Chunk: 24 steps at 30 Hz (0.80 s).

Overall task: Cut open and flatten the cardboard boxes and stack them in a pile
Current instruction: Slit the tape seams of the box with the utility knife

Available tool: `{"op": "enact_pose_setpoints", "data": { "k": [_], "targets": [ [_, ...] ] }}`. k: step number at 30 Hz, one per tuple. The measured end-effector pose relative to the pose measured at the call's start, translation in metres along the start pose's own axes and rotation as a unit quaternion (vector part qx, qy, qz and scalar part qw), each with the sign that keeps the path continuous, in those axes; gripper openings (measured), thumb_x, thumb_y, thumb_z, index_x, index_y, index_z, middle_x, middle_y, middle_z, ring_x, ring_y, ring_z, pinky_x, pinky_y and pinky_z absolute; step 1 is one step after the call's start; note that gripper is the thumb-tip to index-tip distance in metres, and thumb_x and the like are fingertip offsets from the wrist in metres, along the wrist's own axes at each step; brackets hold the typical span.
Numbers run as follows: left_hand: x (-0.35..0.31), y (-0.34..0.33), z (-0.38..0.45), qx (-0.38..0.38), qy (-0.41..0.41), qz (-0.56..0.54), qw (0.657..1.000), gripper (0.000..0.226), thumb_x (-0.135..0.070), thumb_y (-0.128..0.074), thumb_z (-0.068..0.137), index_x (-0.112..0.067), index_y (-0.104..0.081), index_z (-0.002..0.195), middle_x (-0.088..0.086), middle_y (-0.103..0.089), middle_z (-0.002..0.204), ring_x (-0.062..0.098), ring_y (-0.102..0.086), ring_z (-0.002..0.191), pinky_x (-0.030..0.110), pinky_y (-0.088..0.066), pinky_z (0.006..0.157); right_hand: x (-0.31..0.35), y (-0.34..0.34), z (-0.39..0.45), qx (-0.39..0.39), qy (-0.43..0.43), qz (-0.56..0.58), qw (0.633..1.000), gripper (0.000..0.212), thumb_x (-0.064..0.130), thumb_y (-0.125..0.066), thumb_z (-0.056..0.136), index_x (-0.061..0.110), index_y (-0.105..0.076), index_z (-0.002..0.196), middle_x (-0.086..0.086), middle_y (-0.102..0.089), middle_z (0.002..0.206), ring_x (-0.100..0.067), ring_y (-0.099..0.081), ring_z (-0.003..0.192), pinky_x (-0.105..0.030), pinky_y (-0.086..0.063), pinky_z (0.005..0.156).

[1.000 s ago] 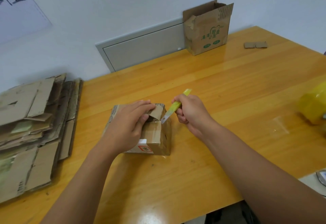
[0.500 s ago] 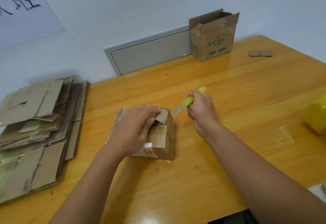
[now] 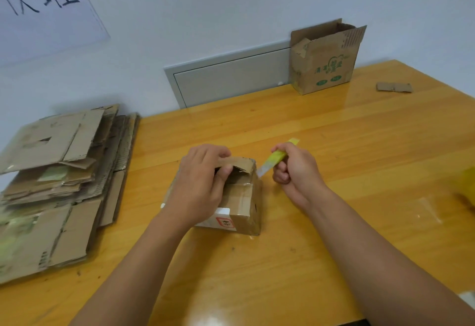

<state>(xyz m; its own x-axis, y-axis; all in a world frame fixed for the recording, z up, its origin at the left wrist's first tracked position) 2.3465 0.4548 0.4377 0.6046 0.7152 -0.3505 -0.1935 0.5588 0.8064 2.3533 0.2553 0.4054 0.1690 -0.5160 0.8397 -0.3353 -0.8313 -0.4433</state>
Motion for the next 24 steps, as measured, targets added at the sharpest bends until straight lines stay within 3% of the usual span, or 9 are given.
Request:
{"op": "enact_pose_setpoints", "data": {
  "k": [3, 7, 12, 17, 20, 24],
  "targets": [
    [-0.005, 0.002, -0.005, -0.077, -0.027, 0.033, 0.996, 0.016, -0.03, -0.052, 0.095, -0.015, -0.056, 0.089, -0.01, -0.049, 0.08, 0.009, -0.041, 0.077, 0.023, -0.035, 0.066, 0.006, 0.004, 0.0, -0.005, 0.021, 0.046, 0.999, 0.023, 0.018, -0.047, 0.101, 0.008, -0.06, 0.085, 0.0, -0.03, 0.049, -0.012, -0.021, 0.039, -0.025, -0.016, 0.04],
    [-0.013, 0.001, -0.011, -0.087, -0.061, 0.109, 0.988, 0.022, -0.031, -0.055, 0.093, -0.014, -0.062, 0.081, -0.005, -0.057, 0.071, 0.015, -0.051, 0.065, 0.028, -0.04, 0.054, 0.011, 0.008, -0.005, 0.022, 0.064, 0.075, 0.995, 0.029, 0.029, -0.045, 0.105, 0.008, -0.066, 0.101, -0.001, -0.034, 0.049, -0.012, -0.027, 0.04, -0.025, -0.021, 0.04],
    [-0.018, -0.004, -0.024, 0.023, -0.026, 0.135, 0.99, 0.048, -0.054, -0.045, 0.094, -0.016, -0.071, 0.106, -0.003, -0.058, 0.092, 0.018, -0.054, 0.083, 0.032, -0.043, 0.07, 0.021, 0.008, -0.011, 0.051, 0.09, 0.075, 0.992, 0.031, 0.036, -0.046, 0.103, 0.013, -0.066, 0.107, 0.0, -0.048, 0.051, -0.011, -0.042, 0.044, -0.022, -0.034, 0.042],
    [-0.014, 0.001, -0.019, 0.106, -0.008, 0.092, 0.99, 0.086, -0.086, -0.028, 0.081, -0.021, -0.065, 0.122, -0.01, -0.041, 0.102, 0.012, -0.038, 0.1, 0.033, -0.038, 0.089, 0.034, 0.004, -0.035, 0.138, 0.101, 0.025, 0.985, 0.031, 0.04, -0.057, 0.088, 0.012, -0.068, 0.095, -0.007, -0.059, 0.069, -0.017, -0.057, 0.061, -0.026, -0.048, 0.056],
    [-0.011, 0.004, -0.016, 0.103, -0.018, 0.048, 0.993, 0.087, -0.089, -0.041, 0.071, -0.021, -0.064, 0.12, -0.013, -0.034, 0.105, 0.005, -0.029, 0.102, 0.027, -0.03, 0.092, 0.029, 0.012, -0.053, 0.109, 0.13, -0.026, 0.985, 0.024, 0.014, -0.053, 0.099, 0.008, -0.069, 0.082, -0.008, -0.06, 0.066, -0.021, -0.058, 0.064, -0.028, -0.049, 0.057],
    [-0.01, 0.003, -0.015, 0.07, -0.036, 0.021, 0.997, 0.08, -0.082, -0.054, 0.069, -0.018, -0.064, 0.116, -0.013, -0.039, 0.118, 0.001, -0.031, 0.113, 0.02, -0.026, 0.098, 0.008, 0.027, -0.077, 0.047, 0.13, -0.046, 0.989, 0.021, -0.003, -0.049, 0.097, 0.005, -0.068, 0.1, -0.013, -0.068, 0.069, -0.025, -0.066, 0.069, -0.029, -0.054, 0.062]
  ]
}}
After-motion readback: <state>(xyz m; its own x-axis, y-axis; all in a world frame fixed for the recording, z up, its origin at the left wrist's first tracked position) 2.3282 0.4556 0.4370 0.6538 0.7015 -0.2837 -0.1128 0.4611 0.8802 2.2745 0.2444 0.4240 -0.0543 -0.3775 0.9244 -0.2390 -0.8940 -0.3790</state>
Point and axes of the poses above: each hand's wrist, its own z-axis towards the middle knuckle, its own y-axis out of the back of the hand, x = y × z, the point moved 1 cm from there along z, towards the middle knuckle
